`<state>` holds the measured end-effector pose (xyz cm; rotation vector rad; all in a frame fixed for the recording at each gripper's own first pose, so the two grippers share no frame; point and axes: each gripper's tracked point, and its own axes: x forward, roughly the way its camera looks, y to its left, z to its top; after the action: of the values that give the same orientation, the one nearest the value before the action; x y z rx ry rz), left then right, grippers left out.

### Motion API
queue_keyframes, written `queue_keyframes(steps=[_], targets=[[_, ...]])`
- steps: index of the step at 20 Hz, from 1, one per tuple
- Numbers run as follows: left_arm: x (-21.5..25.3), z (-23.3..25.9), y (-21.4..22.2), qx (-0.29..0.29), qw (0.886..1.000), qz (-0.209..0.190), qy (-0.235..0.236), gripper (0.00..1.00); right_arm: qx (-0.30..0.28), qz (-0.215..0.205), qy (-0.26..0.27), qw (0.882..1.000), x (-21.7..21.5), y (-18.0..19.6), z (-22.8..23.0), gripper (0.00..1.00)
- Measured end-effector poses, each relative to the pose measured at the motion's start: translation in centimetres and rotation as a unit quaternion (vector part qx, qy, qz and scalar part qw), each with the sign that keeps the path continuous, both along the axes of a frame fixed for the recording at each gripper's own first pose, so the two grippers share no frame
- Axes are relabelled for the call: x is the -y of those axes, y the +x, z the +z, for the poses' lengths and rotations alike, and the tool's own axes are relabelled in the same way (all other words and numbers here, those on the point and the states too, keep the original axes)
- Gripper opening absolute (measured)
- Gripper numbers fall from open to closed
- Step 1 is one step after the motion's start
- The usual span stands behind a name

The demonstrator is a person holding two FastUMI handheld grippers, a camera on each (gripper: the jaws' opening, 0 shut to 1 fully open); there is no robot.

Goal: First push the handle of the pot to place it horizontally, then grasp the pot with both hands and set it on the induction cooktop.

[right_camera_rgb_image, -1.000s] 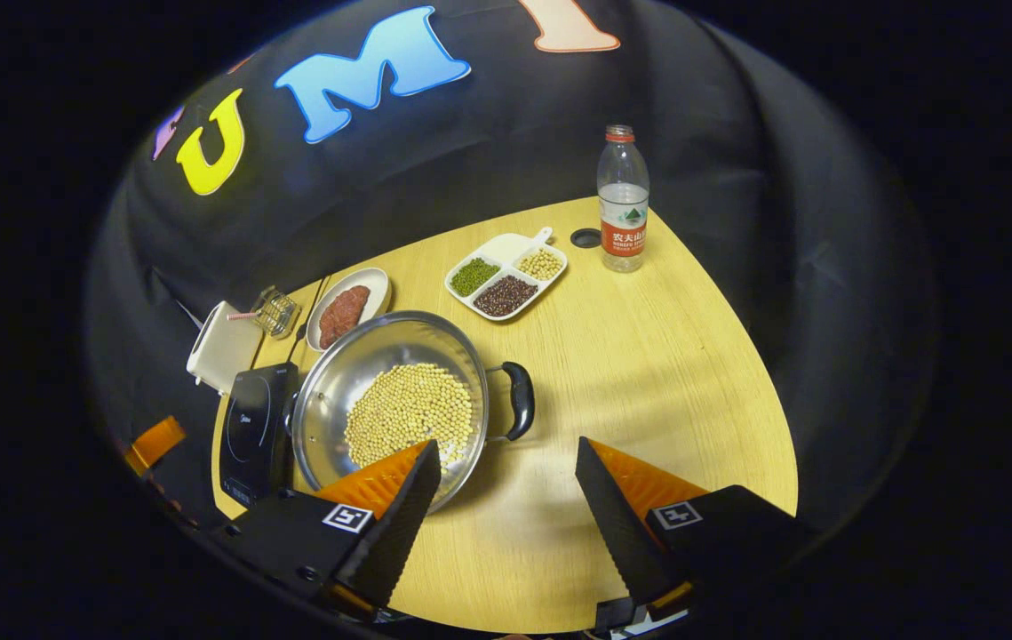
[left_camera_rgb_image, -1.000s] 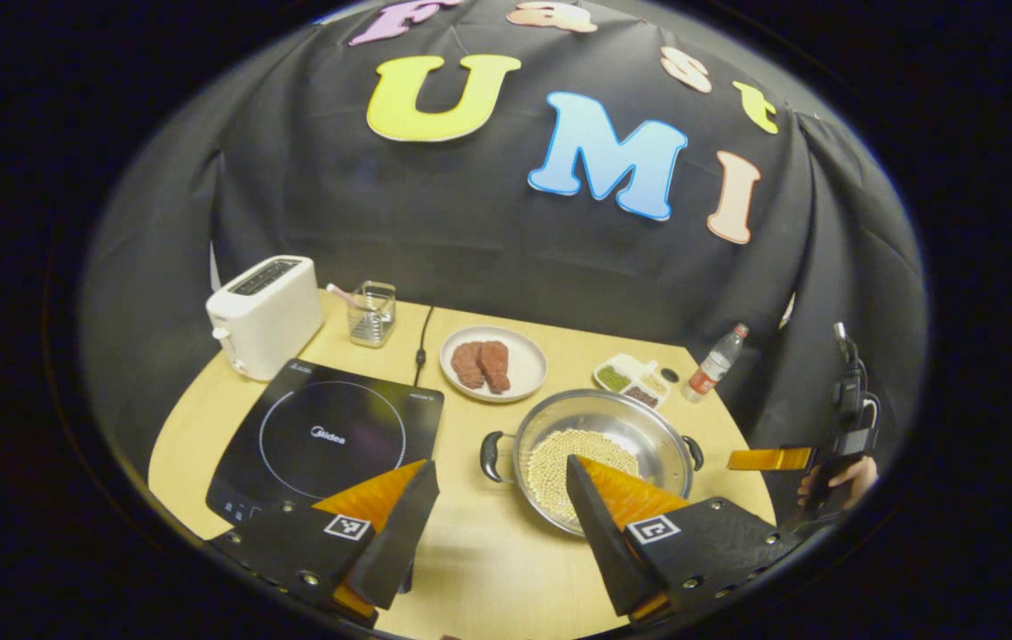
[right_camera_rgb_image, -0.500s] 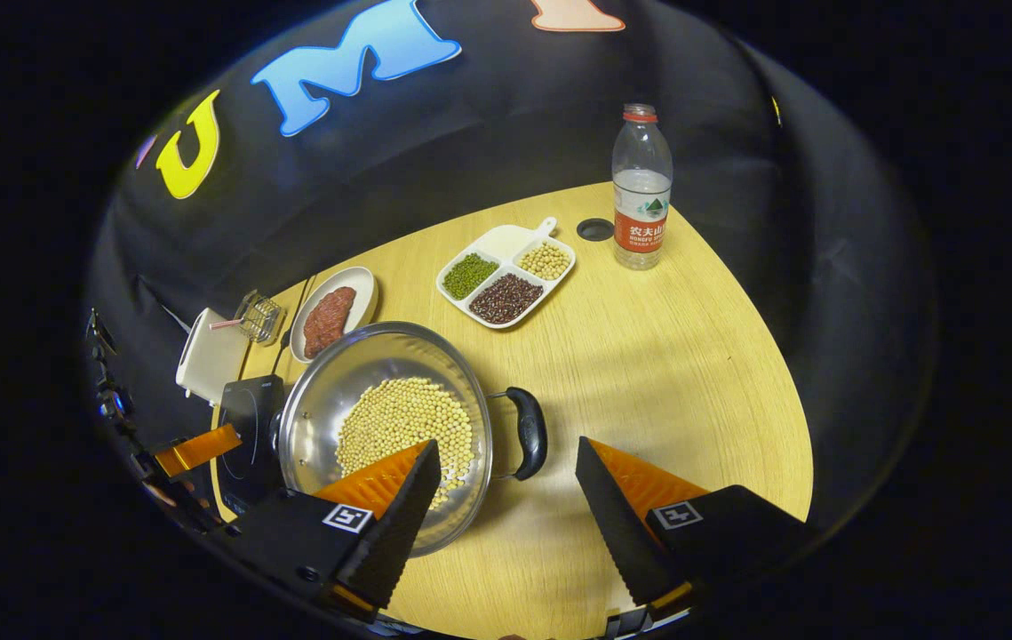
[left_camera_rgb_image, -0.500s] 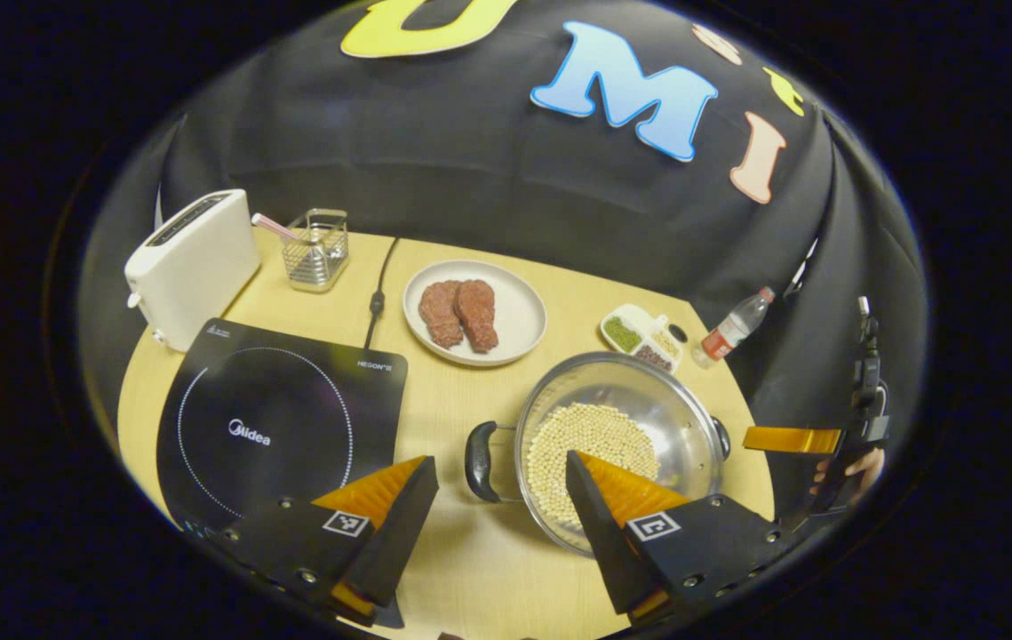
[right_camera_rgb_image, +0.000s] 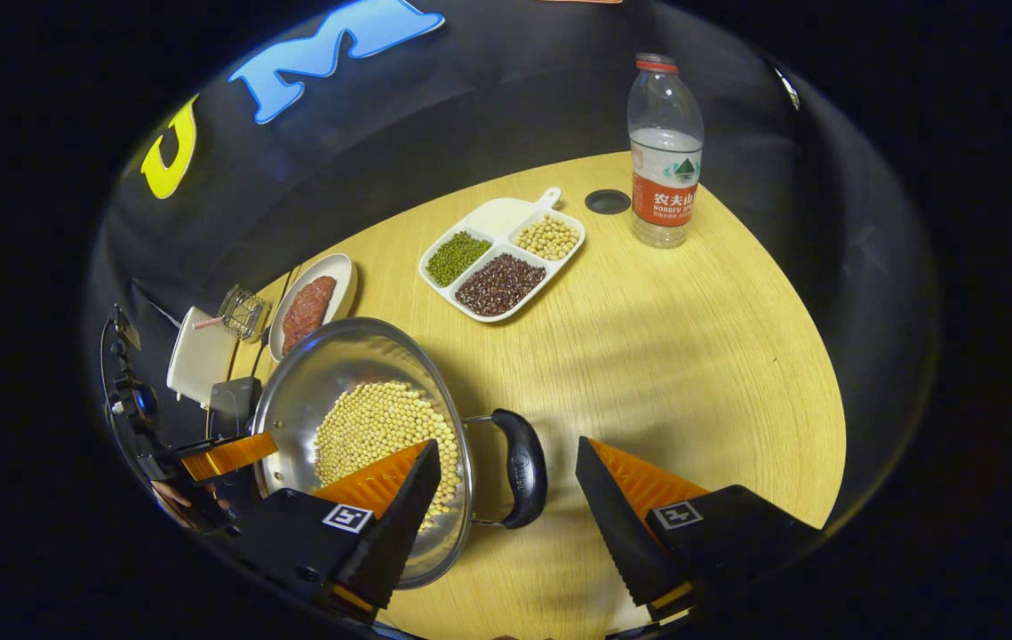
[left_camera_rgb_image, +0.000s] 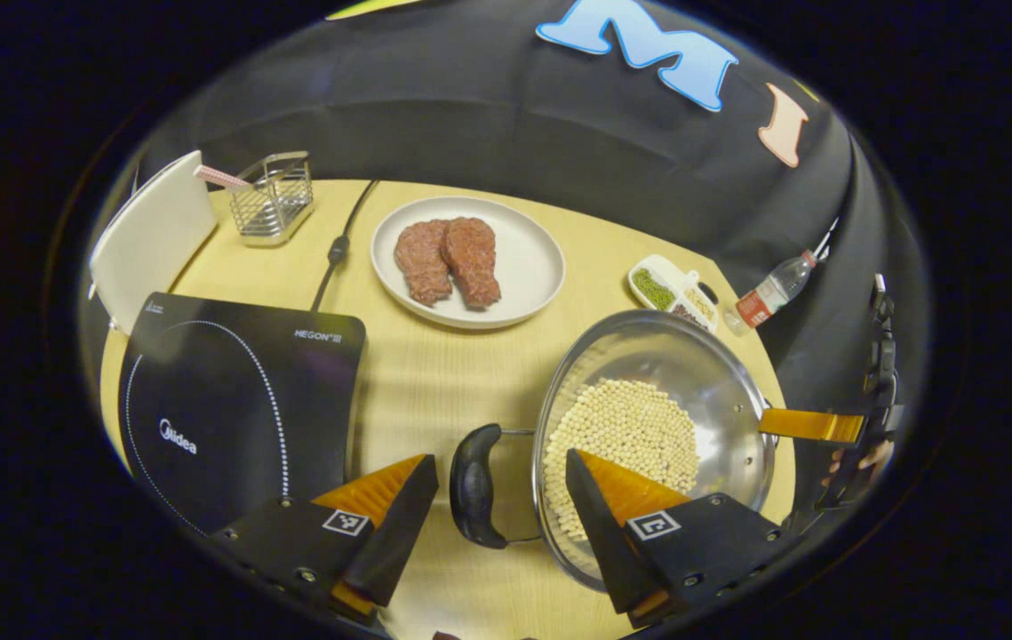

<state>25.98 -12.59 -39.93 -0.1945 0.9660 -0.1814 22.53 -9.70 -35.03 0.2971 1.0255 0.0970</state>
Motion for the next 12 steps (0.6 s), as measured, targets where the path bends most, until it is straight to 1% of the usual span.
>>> queue_keyframes(steps=[4, 5, 6, 7, 8, 9, 10, 11, 12], targets=[[0.2, -2.0, 0.6, -0.021, 1.0, 0.001, 0.011, 0.89, -0.016, 0.006, 0.003, 1.0, -0.5, 0.4, -1.6, 0.98], [0.3, -2.3, 0.7, -0.024, 1.0, 0.002, 0.01, 0.84, -0.018, 0.007, 0.003, 1.0, -0.7, 0.5, -1.9, 0.98], [0.5, -2.5, 0.7, -0.027, 1.0, 0.003, 0.008, 0.89, -0.021, 0.007, 0.002, 1.0, -0.8, 0.5, -2.1, 0.97], [0.8, -2.7, 0.7, -0.029, 1.0, 0.001, 0.005, 0.89, -0.024, 0.009, 0.003, 1.0, -1.2, 0.4, -2.4, 0.97], [1.1, -2.8, 0.6, -0.033, 0.999, -0.001, 0.001, 0.84, -0.028, 0.011, 0.004, 1.0, -1.4, 0.3, -2.6, 0.96], [1.3, -2.9, 0.5, -0.038, 0.999, -0.005, 0.0, 0.84, -0.03, 0.012, 0.004, 0.999, -1.6, 0.3, -2.9, 0.87], [0.9, -2.9, 0.5, -0.039, 0.999, -0.003, 0.015, 0.85, -0.03, 0.013, 0.005, 0.999, -1.8, 0.3, -3.1, 0.82], [1.0, -3.0, 0.6, -0.04, 0.999, -0.009, 0.016, 0.77, -0.03, 0.01, -0.004, 0.999, -1.8, 0.4, -3.2, 0.69], [1.0, -3.3, 0.6, -0.043, 0.999, -0.013, 0.018, 0.69, -0.031, 0.006, -0.014, 0.999, -1.3, 0.5, -3.7, 0.7]])
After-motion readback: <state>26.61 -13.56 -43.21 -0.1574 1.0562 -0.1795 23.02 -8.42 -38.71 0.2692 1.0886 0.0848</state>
